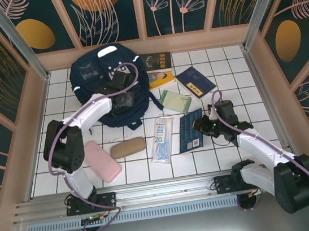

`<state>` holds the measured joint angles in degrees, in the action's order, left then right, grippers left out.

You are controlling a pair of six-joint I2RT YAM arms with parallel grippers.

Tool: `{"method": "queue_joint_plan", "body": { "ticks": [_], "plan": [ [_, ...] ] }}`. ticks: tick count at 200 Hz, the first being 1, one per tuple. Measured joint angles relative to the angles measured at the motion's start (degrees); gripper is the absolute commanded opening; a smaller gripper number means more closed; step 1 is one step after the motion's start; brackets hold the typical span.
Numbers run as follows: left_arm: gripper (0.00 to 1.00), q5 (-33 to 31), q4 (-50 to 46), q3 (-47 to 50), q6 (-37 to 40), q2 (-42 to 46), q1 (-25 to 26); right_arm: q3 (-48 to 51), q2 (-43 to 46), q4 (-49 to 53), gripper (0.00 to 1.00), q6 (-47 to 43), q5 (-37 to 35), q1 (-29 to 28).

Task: Pack the student bag

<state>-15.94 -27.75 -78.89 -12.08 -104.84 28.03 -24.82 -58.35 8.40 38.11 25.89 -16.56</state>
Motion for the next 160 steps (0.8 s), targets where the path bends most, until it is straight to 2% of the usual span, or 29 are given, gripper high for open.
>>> {"method": "queue_joint_plan", "body": {
  "ticks": [39, 75, 100, 111, 119, 122, 127, 151, 160],
  "plan": [
    [0.72, -2.23, -1.22, -0.39, 4.61, -4.37, 0.26, 0.00, -0.24, -0.04, 0.00, -2.03, 1.55, 0.00],
    [0.71, -6.82, -2.16, -5.35, 6.73, -11.30, 0.35, 0.09, -1.99, -0.90, 0.00, -2.25, 3.45, 0.00],
    [0.66, -10.67, -4.11, -9.09, 8.04, -14.51, 1.25, 0.66, -2.36, -2.62, 0.00, -1.99, 5.51, 0.00],
    [0.56, -11.80, -5.11, -11.23, 8.74, -15.91, 1.40, 0.98, -2.36, -3.41, 0.00, -1.84, 6.23, -0.02],
    [0.45, -12.11, -5.88, -12.83, 9.14, -17.14, 1.40, 1.09, -2.38, -3.72, 0.00, -1.75, 6.82, -0.04],
    [0.37, -12.28, -6.12, -13.35, 8.83, -17.64, 1.38, 1.11, -2.38, -3.74, 0.00, -1.75, 7.02, -0.04],
    [0.29, -12.20, -6.64, -14.23, 9.01, -18.34, 1.36, 1.11, -2.38, -3.87, 0.00, -1.73, 7.26, -0.04],
    [0.00, -12.11, -8.76, -16.68, 9.51, -20.28, 1.14, 1.11, -2.25, -4.07, 0.00, -1.73, 7.65, -0.04],
    [0.00, -11.56, -9.31, -17.05, 9.20, -20.28, 0.87, 1.11, -1.92, -4.04, 0.00, -1.75, 7.63, -0.04]
  ]
}}
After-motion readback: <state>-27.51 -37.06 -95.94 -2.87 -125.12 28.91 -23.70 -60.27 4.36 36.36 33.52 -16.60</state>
